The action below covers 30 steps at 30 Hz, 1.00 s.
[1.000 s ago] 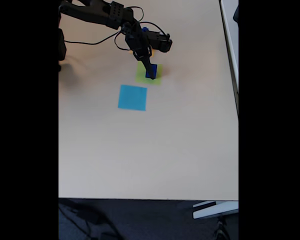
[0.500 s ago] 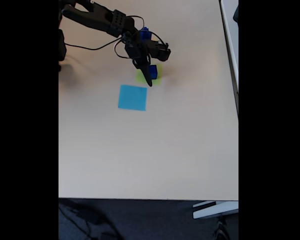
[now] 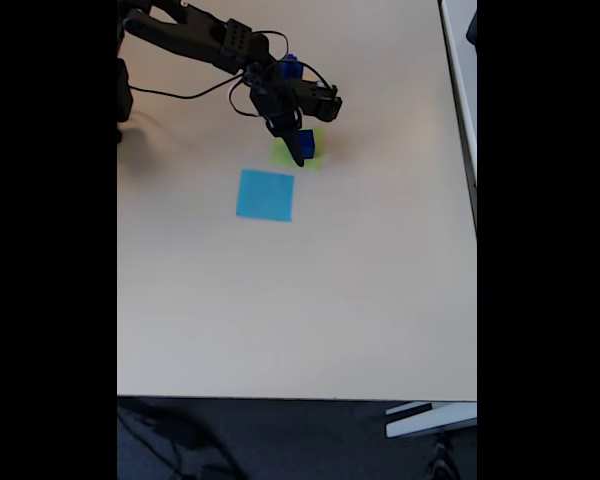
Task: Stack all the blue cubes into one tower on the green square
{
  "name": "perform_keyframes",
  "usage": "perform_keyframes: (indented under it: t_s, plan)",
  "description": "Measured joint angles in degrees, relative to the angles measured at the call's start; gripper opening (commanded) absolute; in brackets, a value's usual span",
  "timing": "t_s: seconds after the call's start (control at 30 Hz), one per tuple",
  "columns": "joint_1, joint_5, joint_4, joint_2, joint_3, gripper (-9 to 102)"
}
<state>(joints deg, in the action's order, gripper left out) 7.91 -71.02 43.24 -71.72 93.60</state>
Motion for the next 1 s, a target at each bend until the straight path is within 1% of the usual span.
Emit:
perform_keyframes:
  t_s: [0.53, 1.0]
  plan:
    - [0.26, 2.55, -0.35, 0.0, -0.79, 19]
    - [0.62, 2.55, -0.35, 0.0, -0.79, 16]
